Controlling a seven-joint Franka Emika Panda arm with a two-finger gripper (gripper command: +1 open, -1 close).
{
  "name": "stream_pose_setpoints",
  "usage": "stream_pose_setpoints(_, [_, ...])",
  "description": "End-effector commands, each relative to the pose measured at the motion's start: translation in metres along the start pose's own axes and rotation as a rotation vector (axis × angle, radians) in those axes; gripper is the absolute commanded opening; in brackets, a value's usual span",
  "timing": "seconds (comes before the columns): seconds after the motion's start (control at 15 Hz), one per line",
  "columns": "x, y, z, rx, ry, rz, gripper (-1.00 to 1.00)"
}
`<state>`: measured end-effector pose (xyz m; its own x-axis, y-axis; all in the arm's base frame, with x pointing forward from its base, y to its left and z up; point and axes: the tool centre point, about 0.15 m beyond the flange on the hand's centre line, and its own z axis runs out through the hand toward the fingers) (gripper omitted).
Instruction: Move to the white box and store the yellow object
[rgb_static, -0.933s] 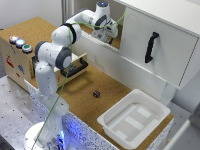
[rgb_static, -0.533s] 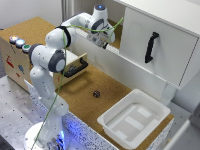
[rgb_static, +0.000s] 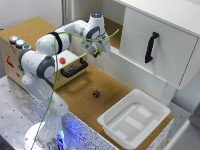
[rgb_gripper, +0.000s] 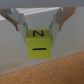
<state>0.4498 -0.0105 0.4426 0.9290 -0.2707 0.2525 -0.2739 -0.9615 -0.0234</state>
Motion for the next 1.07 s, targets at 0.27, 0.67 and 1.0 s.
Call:
stream_pose_setpoints(0.27, [-0.023, 0.171, 0.052, -0.020, -0.026, 0.146, -1.00])
stream_pose_setpoints(0.67, [-0.017, 0.295, 0.079, -0.076, -0.057, 0.298, -1.00])
stream_pose_setpoints(1.0, [-0.003, 0.374, 0.114, -0.131, -0.095, 0.431, -1.00])
